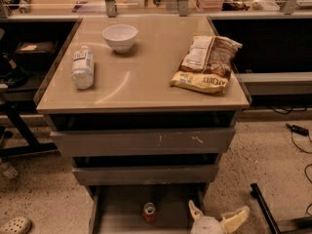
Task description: Place coke can into bottom drawer
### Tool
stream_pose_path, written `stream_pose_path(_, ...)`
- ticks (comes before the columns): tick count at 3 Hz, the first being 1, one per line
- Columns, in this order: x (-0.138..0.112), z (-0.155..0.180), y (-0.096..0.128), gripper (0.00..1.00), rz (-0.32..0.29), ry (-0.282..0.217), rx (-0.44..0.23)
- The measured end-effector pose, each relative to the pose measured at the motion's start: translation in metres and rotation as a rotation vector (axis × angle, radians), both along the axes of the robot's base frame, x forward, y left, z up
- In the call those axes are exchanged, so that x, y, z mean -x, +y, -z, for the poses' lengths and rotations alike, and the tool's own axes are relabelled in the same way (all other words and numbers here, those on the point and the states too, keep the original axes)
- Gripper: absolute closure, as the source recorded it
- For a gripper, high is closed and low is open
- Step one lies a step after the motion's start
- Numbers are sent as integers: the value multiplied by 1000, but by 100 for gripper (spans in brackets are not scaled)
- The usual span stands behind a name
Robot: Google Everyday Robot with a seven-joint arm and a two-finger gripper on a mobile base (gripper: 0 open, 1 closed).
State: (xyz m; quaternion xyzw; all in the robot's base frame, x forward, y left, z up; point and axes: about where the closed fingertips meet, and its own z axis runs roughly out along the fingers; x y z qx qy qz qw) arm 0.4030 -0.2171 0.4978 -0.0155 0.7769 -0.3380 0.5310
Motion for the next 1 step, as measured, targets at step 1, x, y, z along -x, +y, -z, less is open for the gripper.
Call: stream_pose_path(1,-2,-3,5,0,-33,-6,5)
